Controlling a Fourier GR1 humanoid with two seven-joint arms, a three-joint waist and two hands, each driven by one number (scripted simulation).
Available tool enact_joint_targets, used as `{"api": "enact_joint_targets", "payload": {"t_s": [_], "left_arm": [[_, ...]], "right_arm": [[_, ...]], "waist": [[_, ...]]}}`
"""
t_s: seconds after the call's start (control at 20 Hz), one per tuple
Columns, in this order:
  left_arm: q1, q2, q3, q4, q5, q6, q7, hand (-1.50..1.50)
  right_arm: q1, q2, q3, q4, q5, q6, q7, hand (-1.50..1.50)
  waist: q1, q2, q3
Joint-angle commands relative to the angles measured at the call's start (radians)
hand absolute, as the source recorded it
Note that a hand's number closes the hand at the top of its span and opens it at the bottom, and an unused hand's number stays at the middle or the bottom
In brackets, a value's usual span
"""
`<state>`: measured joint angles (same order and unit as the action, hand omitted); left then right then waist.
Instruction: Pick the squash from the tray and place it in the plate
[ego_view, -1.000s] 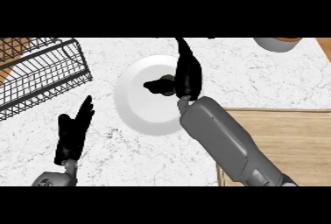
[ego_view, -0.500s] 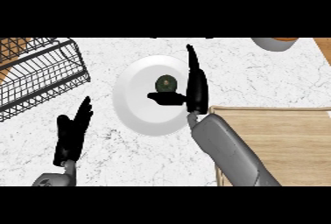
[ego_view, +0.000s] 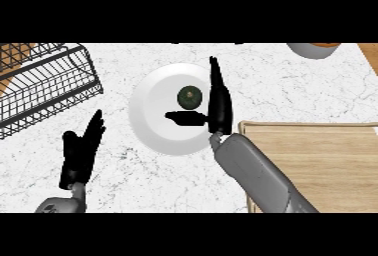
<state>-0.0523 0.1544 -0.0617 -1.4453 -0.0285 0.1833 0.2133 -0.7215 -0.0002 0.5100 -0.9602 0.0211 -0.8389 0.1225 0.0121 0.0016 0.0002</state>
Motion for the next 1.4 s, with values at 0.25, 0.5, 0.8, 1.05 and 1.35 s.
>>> {"api": "enact_joint_targets", "payload": {"t_s": [0.25,0.5,0.8,1.05,1.35], "left_arm": [[-0.021,-0.019,0.008,-0.005,-0.031,0.003,0.040,0.00],[-0.002,0.001,0.052,0.024,0.002,-0.054,-0.023,0.00],[-0.017,-0.029,0.039,0.033,-0.040,-0.021,-0.014,0.00],[0.005,-0.048,0.026,-0.037,-0.062,0.001,0.039,0.00],[-0.013,-0.049,0.044,-0.063,-0.063,-0.009,0.075,0.00]], "right_arm": [[-0.028,0.000,0.026,0.127,0.001,-0.049,0.020,-1.50],[-0.022,0.000,0.090,0.116,0.001,-0.121,0.059,-1.50],[0.044,-0.050,-0.010,0.059,0.083,-0.030,0.095,-1.50],[0.109,-0.032,-0.075,0.081,0.126,-0.029,0.004,-1.50],[0.158,-0.043,-0.126,-0.014,0.229,-0.013,0.086,-1.50]], "waist": [[-0.003,-0.001,0.000],[-0.003,-0.001,0.000],[-0.013,-0.003,0.000],[-0.009,-0.001,0.000],[-0.010,-0.002,0.000]]}}
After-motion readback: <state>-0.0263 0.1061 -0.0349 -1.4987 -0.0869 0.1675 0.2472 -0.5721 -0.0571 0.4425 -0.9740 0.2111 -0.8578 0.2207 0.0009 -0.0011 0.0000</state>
